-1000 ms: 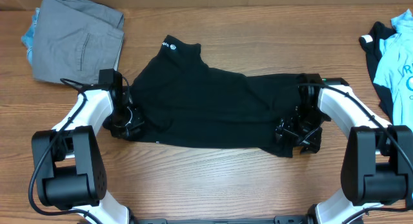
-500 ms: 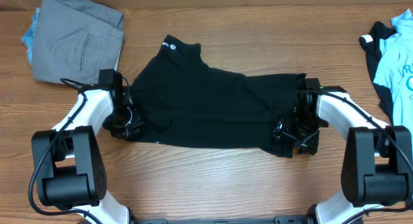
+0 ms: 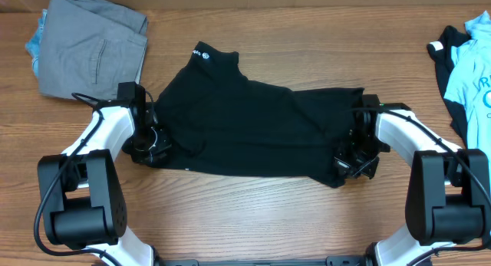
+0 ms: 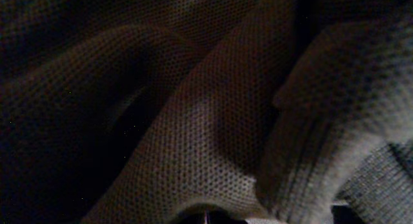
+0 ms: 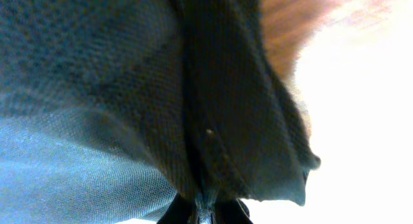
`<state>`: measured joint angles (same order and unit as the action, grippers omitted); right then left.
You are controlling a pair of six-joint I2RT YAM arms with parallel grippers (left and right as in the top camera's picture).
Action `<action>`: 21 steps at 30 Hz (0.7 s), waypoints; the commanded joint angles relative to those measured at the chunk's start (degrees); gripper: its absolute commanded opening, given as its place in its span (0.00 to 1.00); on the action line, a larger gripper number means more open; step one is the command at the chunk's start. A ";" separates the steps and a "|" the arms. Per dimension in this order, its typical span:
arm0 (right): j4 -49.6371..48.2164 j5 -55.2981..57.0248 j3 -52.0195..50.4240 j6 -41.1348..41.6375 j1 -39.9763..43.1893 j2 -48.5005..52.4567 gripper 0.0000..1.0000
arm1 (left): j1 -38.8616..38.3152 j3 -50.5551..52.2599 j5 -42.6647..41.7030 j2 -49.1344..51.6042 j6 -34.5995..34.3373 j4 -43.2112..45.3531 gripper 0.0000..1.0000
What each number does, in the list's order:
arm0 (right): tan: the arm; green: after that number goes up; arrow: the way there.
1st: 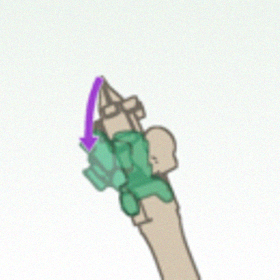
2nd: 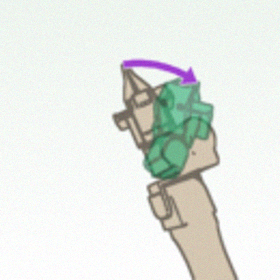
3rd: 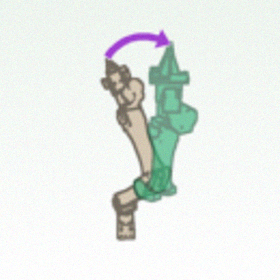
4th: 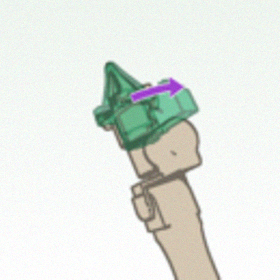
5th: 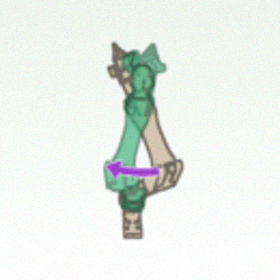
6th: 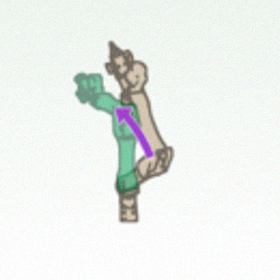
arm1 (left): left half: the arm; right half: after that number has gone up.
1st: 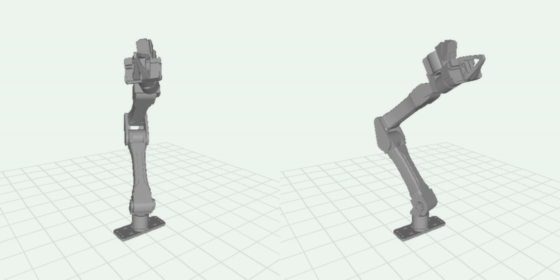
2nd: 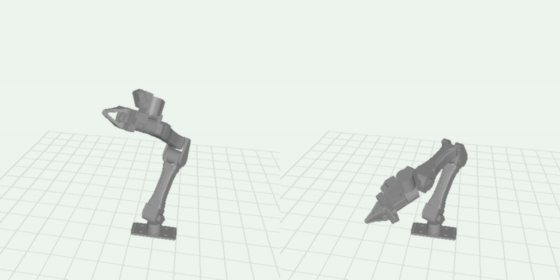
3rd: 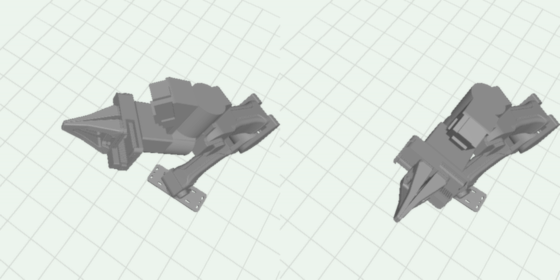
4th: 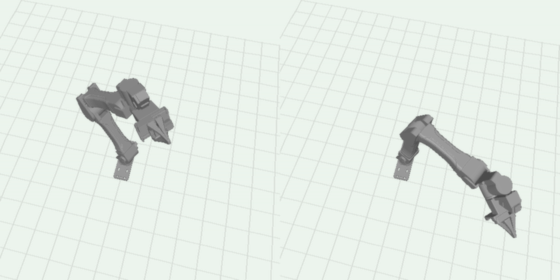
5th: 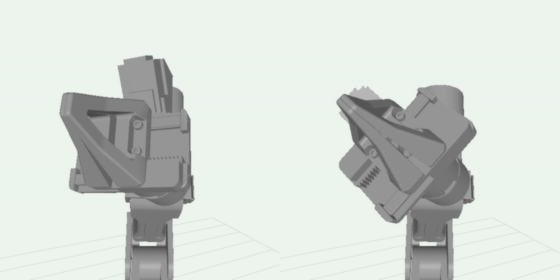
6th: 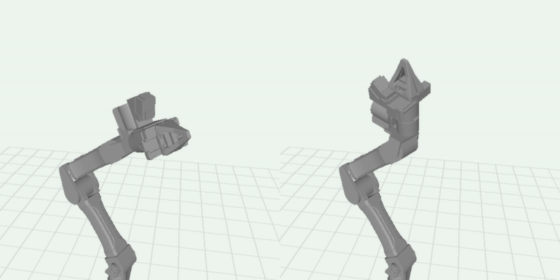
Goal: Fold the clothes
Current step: 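Press and adjust the folded shirt's sides with both grippers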
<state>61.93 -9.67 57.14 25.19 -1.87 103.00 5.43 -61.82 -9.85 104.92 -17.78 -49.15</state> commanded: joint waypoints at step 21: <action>9.55 18.25 5.99 13.49 3.15 -0.35 0.18 | 4.94 -2.10 7.30 0.09 1.07 -9.01 0.04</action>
<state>71.55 6.44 61.93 37.54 0.05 103.26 10.26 -62.08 -4.45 104.95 -17.76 -57.17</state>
